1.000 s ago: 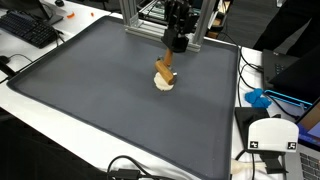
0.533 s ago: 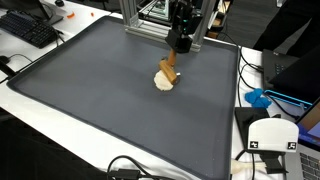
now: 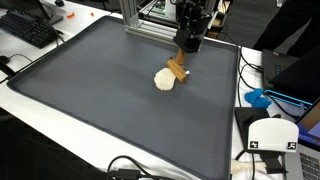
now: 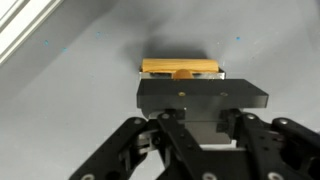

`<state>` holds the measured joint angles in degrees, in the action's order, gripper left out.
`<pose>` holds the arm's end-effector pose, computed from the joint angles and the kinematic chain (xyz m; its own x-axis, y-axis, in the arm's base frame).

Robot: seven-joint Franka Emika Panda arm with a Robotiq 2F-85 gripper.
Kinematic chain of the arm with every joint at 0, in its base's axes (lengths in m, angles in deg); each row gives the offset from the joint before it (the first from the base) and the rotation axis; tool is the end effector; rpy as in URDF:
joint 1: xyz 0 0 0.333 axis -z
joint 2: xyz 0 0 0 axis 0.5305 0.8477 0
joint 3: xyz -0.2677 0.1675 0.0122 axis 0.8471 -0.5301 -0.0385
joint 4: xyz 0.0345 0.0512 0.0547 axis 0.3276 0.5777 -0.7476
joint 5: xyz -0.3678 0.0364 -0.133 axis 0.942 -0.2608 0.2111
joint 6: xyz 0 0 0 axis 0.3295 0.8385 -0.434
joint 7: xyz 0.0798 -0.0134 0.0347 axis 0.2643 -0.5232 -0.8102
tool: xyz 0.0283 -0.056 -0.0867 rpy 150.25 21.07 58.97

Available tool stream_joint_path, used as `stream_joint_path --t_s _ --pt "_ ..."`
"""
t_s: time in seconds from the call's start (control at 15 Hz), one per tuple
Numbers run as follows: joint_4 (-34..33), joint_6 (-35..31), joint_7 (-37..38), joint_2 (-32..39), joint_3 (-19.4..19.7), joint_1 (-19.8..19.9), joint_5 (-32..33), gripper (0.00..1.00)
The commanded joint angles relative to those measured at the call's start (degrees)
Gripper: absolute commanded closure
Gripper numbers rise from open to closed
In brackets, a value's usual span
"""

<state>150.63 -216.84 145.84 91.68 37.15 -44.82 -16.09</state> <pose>0.4951 0.2200 0.3476 0.7962 -0.5928 0.1210 -0.5891 -0.8052 -0.0685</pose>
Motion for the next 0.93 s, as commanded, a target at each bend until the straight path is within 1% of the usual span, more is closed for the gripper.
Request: stream_joint_path --t_s 0.0,0.2,0.47,0.87 --pt "-0.58 -1.22 0.63 0.91 0.48 -0.41 3.38 0.78" --pt "-0.57 -2.12 1.14 1.52 0.77 -0.54 8.36 0.78" --pt "-0.22 -3.53 1.68 2.43 0.97 -0.67 12.43 0.78" --pt "0.27 -6.86 7.25 3.38 2.23 -0.78 21.12 0.78"
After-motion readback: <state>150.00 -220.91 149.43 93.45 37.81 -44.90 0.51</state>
